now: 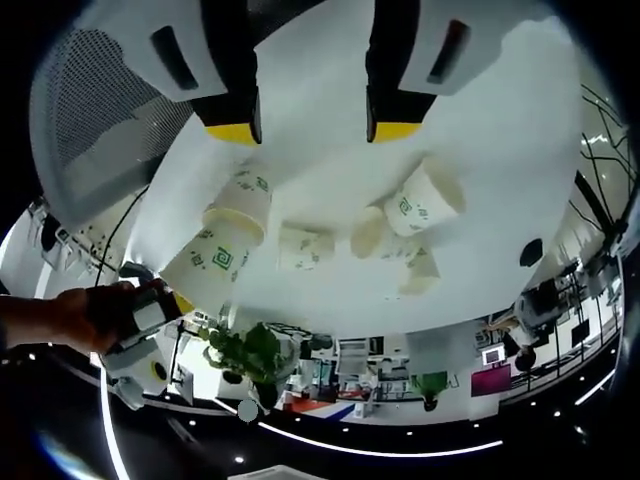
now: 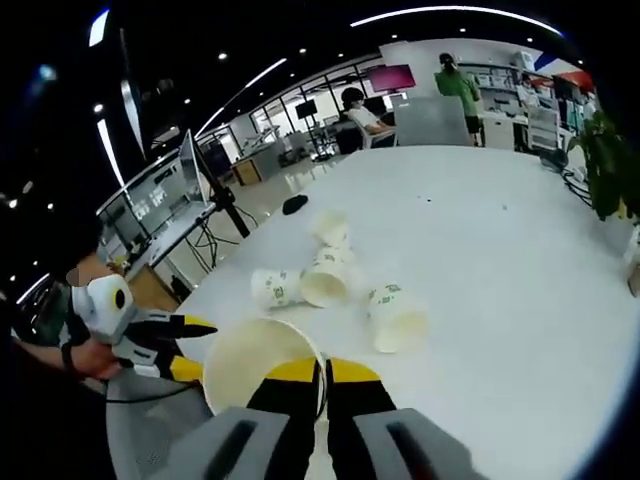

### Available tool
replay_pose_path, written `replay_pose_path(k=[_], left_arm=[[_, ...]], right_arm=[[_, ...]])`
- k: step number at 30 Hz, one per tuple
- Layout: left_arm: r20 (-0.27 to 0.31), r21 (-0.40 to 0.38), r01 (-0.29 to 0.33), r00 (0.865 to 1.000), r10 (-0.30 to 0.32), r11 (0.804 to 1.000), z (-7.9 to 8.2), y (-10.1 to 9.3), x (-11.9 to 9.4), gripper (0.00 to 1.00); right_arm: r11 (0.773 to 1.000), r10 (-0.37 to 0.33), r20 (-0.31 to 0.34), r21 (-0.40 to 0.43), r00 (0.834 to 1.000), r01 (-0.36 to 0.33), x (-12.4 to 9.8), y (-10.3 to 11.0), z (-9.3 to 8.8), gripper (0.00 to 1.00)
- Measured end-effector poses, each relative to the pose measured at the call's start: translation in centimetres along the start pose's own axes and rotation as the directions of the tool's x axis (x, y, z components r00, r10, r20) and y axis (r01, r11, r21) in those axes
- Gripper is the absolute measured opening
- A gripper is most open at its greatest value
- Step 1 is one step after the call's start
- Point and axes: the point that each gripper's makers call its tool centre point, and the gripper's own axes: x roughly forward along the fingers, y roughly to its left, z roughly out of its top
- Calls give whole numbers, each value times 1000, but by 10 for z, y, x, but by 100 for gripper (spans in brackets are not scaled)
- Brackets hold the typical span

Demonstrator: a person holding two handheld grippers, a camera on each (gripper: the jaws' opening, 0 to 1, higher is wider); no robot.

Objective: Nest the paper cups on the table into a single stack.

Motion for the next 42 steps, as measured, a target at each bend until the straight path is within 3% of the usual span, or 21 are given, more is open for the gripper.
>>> replay_pose_path(k=[25,32,42], left_arm=[[-20,42,1,1000,0,999,-1,-6,-1,39],[-28,37,8,1000,-7,999,0,-9,-1,39],[-29,23,11,1000,-10,1000,0,-8,-1,39]], right_arm=[[1000,-1,-33,23,999,2,24,2,-7,0],[996,-22,-18,86,1000,23,27,-9,-8,0],[992,-25,-3,122,1000,25,31,-10,-8,0]])
